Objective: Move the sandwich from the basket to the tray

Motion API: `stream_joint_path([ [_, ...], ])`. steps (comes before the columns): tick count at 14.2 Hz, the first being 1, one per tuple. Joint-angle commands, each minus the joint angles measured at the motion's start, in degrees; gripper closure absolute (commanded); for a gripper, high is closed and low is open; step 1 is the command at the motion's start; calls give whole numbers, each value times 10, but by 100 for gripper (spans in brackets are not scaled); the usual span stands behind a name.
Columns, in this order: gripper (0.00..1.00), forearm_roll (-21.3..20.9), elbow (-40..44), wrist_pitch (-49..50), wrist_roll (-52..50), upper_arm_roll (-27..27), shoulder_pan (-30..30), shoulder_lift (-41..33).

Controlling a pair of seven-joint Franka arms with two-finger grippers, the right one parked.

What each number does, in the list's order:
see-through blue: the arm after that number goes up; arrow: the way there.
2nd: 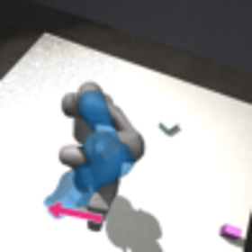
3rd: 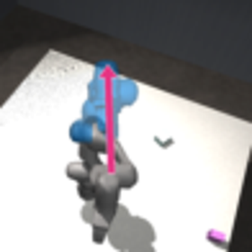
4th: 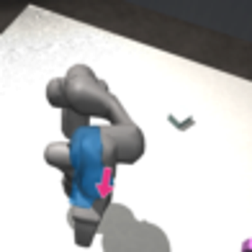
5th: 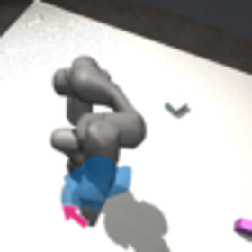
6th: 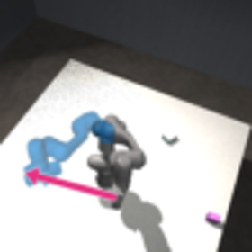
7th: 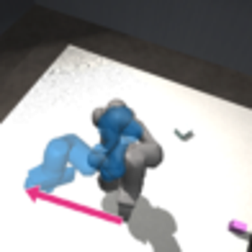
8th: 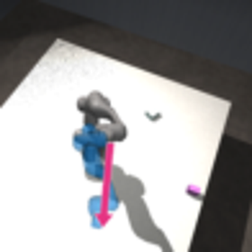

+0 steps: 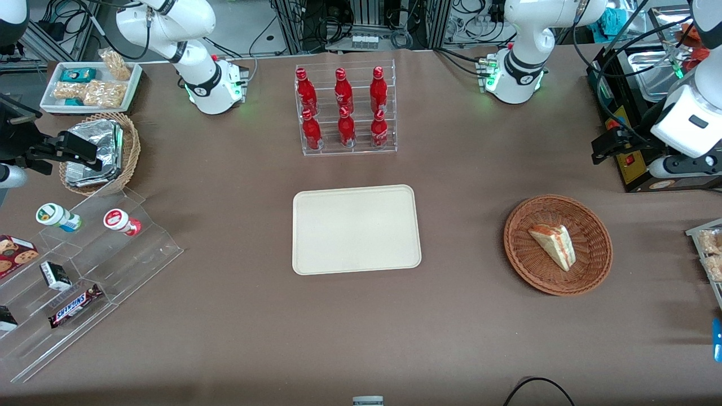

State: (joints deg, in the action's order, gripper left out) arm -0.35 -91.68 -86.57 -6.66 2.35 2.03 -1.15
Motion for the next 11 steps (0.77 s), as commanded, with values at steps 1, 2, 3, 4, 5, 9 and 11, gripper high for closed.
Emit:
stream_joint_path([
  [1, 0, 7, 8, 5, 8, -9, 6, -4],
  [2, 0, 8, 10, 2, 7, -8, 6, -3],
  [3, 0, 7, 8, 3, 7, -8, 6, -6],
  [4, 0, 7, 7, 4, 6, -8, 5, -6],
  [5, 0, 7, 7, 5, 6, -8, 4, -4],
  [9, 0, 4, -2, 7, 2, -7, 5, 1],
  [11, 0, 4, -4, 8, 1, -7, 5, 7],
])
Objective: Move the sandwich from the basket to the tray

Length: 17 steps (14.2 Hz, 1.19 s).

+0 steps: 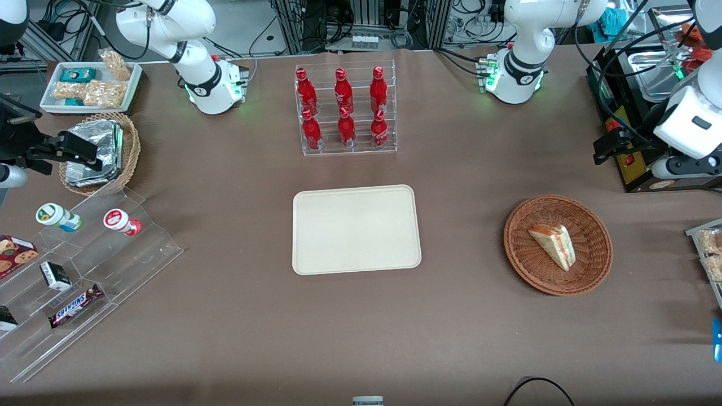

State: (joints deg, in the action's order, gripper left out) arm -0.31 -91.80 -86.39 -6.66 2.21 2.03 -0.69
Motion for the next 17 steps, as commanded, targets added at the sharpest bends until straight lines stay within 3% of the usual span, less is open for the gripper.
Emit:
stream_joint_path([
  [1, 0, 2, -14, 7, 2, -5, 5, 3],
  [6, 0, -2, -64, -37, 3, -7, -12, 47],
  [14, 0, 2, -312, -434, 0, -8, -50, 62],
  [17, 0, 7, -332, -489, -62, -7, -54, 84],
])
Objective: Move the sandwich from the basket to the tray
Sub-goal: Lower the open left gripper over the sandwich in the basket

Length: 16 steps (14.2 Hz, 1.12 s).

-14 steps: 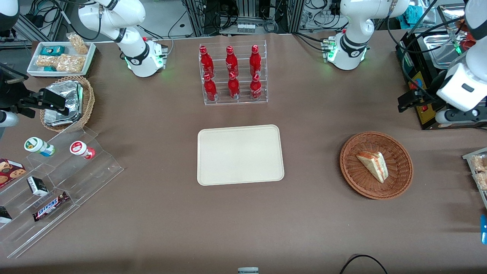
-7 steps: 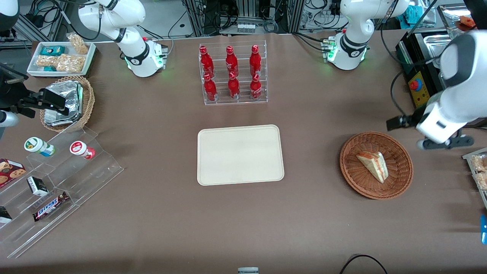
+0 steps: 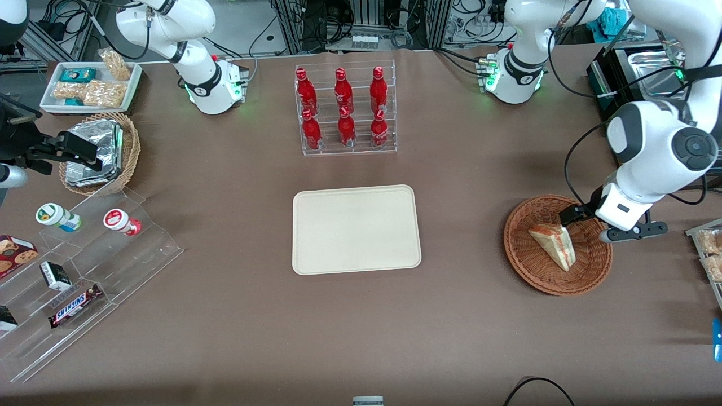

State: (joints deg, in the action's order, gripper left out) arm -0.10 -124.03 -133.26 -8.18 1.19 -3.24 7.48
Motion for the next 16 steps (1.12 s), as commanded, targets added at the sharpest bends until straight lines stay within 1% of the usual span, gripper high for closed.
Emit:
stream_joint_path([
  [1, 0, 4, -7, -23, -96, 2, -1, 9],
  [5, 0, 2, -4, -109, -387, 7, 9, 58],
  [6, 0, 1, -4, -124, -422, 7, 16, 66],
  [7, 0, 1, -4, -131, -434, 7, 17, 75],
  [10, 0, 2, -4, -130, -438, 7, 18, 100],
  [11, 10, 2, -4, -129, -438, 7, 18, 104],
  [13, 81, -1, -5, -123, -428, 7, 18, 100],
  [14, 89, -4, -3, -108, -420, 7, 18, 98],
  [15, 93, -5, 4, -79, -395, 7, 19, 93],
  [16, 94, -5, 12, -43, -368, 7, 20, 84],
])
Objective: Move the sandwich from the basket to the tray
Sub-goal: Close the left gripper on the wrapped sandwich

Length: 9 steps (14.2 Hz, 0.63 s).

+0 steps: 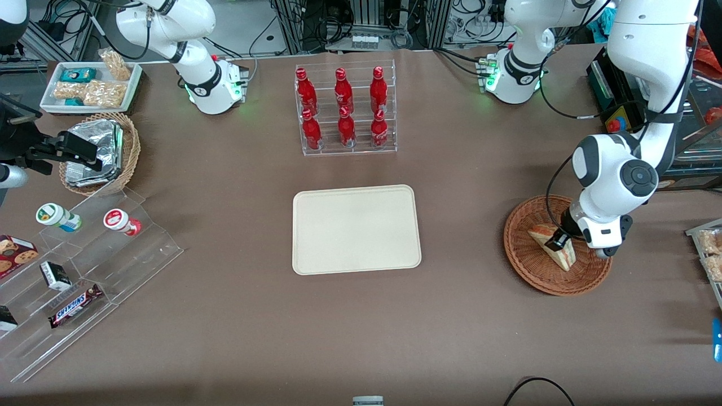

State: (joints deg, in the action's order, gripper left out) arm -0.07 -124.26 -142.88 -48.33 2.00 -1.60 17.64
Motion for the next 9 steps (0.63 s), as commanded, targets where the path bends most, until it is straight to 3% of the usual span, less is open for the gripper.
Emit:
stream_joint_path([
  [1, 95, -5, 28, 100, 67, -1, 5, -31],
  [4, 99, -5, 116, 233, 116, 13, 23, -36],
  [7, 96, -50, 176, 282, 257, 17, 74, -9],
  [9, 98, -22, 180, 279, 258, 22, 112, -6],
])
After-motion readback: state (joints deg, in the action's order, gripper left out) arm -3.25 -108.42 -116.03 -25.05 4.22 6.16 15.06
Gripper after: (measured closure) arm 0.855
